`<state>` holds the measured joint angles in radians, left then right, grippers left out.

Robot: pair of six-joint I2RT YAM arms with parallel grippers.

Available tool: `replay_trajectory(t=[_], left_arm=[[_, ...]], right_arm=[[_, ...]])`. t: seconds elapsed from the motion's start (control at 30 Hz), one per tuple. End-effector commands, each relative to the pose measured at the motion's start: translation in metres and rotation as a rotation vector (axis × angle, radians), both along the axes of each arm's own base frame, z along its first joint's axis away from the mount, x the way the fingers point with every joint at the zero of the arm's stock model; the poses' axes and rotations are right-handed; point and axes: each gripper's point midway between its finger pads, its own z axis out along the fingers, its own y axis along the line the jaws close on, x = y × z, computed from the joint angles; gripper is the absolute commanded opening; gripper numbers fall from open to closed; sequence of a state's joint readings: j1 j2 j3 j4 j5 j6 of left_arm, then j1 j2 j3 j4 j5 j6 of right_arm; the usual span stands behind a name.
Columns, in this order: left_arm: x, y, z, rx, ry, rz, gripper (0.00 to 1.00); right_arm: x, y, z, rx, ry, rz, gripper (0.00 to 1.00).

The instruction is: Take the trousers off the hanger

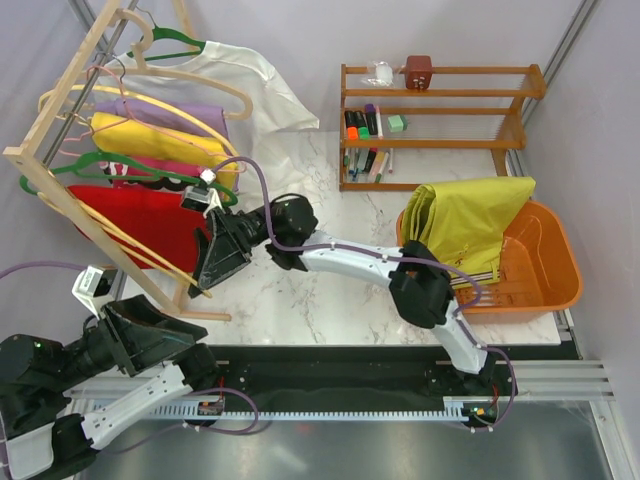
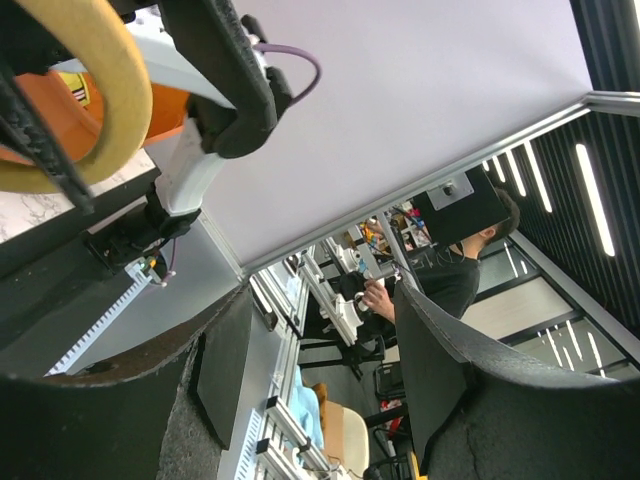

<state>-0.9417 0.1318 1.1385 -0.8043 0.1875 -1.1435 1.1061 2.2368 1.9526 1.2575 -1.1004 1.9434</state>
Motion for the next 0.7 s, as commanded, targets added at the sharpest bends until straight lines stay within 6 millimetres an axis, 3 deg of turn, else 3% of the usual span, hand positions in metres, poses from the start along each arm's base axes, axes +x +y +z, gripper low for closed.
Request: replay_trajectory(t=[0.0,0.03,0.07,0.1,0.13,0.2,0.27,0.3,0.33,0.4,0.43,0.5,0.67], left_arm=[[0.004,-0.008,-0.005,0.013,0.004,-0.005,0.66],[0.005,-0.009,-0.006,0.017,0.007,-0.005,0.66],[0.006,-0.010,-0.008,0.020,0.010,-0.001,0.66],[0.008,-0.011,-0.011,0.026,0.013,0.002,0.66],[0.009,-0.013,-0.013,0.034,0.017,0.003,0.66],[0.012,-0.018,-0.018,0.057,0.017,0.002,0.66],[0.017,-0.024,-0.024,0.086,0.023,0.001,0.66],[0.019,-0.027,-0.028,0.098,0.028,-0.001,0.66],[0.020,-0.030,-0.031,0.110,0.035,-0.004,0.66],[0.025,-0.037,-0.042,0.144,0.046,-0.006,0.66],[0.026,-0.039,-0.046,0.156,0.050,-0.008,0.66],[0.030,-0.044,-0.056,0.184,0.061,-0.009,0.67],[0.039,-0.050,-0.070,0.218,0.074,0.015,0.67]], right_arm=[[0.003,-0.027,0.040,0.069,-0.188,-0.182,0.66],[0.012,-0.018,0.023,-0.077,-0.170,-0.217,0.67],[0.019,-0.016,0.017,-0.051,-0.261,-0.280,0.68],[0.023,-0.024,0.025,-0.053,-0.304,-0.329,0.70],[0.032,-0.022,0.008,-0.188,-0.284,-0.365,0.70],[0.044,-0.033,0.003,-0.226,-0.340,-0.453,0.71],[0.057,-0.041,-0.018,-0.350,-0.342,-0.536,0.73],[0.063,-0.053,-0.023,-0.365,-0.394,-0.587,0.74],[0.075,-0.060,-0.045,-0.493,-0.408,-0.667,0.76],[0.088,-0.081,-0.055,-0.587,-0.462,-0.771,0.80],[0.094,-0.097,-0.074,-0.684,-0.508,-0.812,0.82],[0.114,-0.122,-0.083,-0.776,-0.578,-0.962,0.87],[0.122,-0.187,-0.118,-0.979,-0.633,-1.138,0.92]])
